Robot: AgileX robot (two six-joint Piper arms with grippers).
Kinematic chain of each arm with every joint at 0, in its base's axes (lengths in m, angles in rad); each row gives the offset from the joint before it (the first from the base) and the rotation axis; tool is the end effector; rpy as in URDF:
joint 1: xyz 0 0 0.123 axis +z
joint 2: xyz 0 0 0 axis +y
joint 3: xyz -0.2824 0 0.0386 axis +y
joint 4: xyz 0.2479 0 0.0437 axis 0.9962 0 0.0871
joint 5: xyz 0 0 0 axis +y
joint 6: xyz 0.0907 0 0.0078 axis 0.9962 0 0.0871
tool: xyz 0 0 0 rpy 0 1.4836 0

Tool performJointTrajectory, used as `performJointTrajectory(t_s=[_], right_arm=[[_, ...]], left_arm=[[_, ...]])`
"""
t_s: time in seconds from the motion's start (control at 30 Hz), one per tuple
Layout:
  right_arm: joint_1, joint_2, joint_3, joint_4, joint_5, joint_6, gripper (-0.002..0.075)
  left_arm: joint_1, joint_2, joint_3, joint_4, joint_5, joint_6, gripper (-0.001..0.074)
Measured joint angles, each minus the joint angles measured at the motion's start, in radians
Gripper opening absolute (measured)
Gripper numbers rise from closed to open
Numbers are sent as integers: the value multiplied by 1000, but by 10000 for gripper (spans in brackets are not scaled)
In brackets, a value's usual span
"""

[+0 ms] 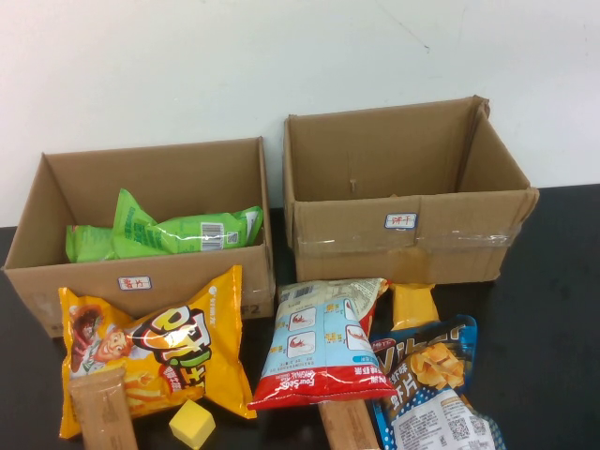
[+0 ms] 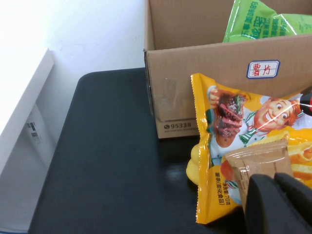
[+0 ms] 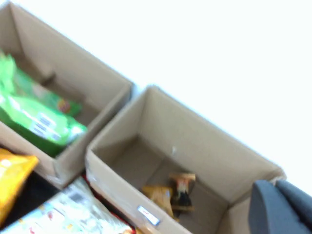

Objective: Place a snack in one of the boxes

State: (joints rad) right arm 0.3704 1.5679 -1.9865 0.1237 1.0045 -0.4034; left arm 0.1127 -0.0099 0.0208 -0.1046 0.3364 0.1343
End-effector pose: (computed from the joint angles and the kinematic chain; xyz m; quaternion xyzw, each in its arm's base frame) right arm 0.3006 0.1269 0.5031 -0.3220 0.7954 0.0534 0.5107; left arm 0.0535 0.0029 0.1764 -0.0201 0.7920 0.0316 0.6094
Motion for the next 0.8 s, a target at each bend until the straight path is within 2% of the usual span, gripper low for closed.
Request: performJointTrajectory(t_s=[0.17, 0.43, 0.63, 0.8], right_arm=[[0, -257, 248, 40, -107, -40, 0], [0, -686, 791, 8, -251, -106, 0], [0, -952, 1081, -14, -268, -83, -1], [0, -1129, 1315, 30, -398, -131, -1]], left_arm=[[0, 0, 0, 0, 0, 0, -3], [0, 0, 0, 0, 0, 0, -3], [0, 0, 0, 0, 0, 0, -3], [0, 0, 0, 0, 0, 0, -3]])
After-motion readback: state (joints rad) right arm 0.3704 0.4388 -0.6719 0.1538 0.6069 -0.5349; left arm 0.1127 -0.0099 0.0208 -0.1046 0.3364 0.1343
